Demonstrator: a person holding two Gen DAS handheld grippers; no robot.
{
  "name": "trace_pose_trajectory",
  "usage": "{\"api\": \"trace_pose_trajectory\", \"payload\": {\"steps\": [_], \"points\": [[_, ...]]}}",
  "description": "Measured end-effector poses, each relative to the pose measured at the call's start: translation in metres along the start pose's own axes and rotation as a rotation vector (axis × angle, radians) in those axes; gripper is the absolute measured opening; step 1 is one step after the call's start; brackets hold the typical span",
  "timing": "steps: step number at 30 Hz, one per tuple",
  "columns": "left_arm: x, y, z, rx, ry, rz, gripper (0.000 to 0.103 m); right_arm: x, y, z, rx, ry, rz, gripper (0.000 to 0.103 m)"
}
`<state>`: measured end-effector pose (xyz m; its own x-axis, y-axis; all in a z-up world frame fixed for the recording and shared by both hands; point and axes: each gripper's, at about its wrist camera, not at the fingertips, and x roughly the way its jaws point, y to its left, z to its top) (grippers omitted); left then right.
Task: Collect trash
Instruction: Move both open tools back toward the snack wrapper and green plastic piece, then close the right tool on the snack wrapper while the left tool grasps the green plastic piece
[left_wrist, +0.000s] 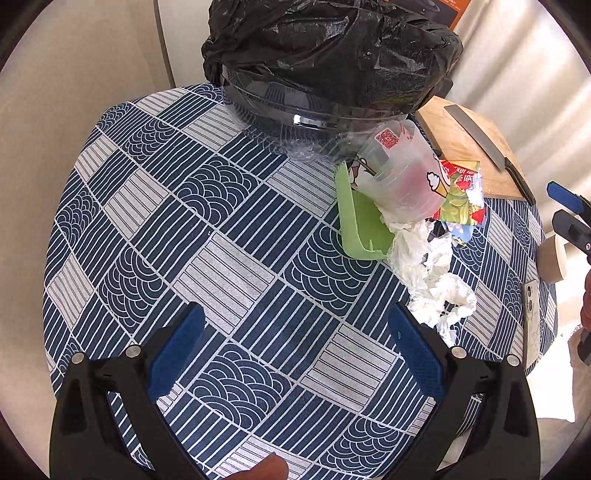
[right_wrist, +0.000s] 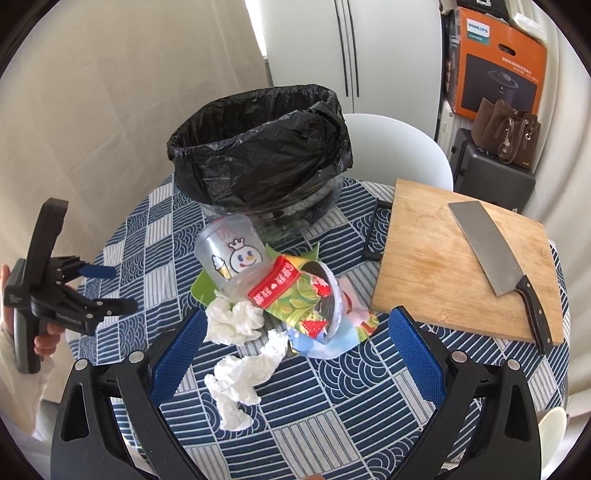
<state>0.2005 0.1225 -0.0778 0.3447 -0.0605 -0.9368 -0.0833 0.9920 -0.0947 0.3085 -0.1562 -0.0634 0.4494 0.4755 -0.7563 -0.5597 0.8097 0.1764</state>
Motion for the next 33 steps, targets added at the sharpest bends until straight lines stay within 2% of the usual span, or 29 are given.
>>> {"api": "trace_pose_trajectory", "payload": {"steps": [2,7,16,22,27,33], "points": [[0.008,-0.002,0.006,0.016,0.007,0.003,0.097,0.008,-0.007,-0.003,0.011,0.026,-0.013,0.094],[0.026,-0.004,0.023,0.019,0.029,-0.046,0.097,0.027,-0.021,-0.004,0.035,0.076,-0.029,0.094],[0.053,-0.011,0.049,0.046,0.044,-0.079,0.097,0.055,-0.036,0.006,0.057,0.123,0.019,0.093],[0.068,-0.009,0.059,0.038,0.045,-0.095,0.097,0.08,-0.039,0.017,0.046,0.17,0.026,0.093],[0.085,-0.004,0.065,0.034,0.078,-0.105,0.097,0.099,-0.037,0.023,0.034,0.205,0.054,0.093],[0.097,-0.002,0.067,0.043,0.099,-0.117,0.097,0.112,-0.031,0.028,0.008,0.213,0.069,0.093]]}}
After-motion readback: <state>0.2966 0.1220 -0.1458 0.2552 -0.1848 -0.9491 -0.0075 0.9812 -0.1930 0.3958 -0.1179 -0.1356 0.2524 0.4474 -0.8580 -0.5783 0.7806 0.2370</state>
